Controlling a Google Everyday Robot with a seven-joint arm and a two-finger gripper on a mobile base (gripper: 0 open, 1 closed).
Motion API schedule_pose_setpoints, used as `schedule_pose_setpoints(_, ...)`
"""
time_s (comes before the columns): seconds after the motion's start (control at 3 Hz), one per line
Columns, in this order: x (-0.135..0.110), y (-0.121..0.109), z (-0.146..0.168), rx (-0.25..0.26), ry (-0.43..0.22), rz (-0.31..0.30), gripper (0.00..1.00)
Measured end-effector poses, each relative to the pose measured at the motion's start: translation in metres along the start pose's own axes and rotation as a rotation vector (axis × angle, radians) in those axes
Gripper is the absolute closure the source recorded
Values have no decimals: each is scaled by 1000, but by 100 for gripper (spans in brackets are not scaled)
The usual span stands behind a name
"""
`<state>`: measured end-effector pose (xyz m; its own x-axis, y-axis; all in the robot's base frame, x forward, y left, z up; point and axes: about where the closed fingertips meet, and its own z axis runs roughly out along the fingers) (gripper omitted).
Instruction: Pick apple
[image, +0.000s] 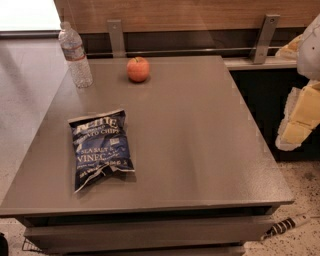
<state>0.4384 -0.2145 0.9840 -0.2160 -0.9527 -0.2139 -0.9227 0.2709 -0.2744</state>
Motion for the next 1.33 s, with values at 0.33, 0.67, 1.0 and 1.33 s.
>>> schedule_pose_setpoints(0.33,-2,-3,0,4,-3,-2,0)
schedule_pose_setpoints(0.67,-15,-32,5,31,-60,21,0)
schedule_pose_setpoints(1.0,-30,-67,8,93,-183,94,0)
schedule_pose_setpoints(1.33,-50,-100,13,157,-380,155,0)
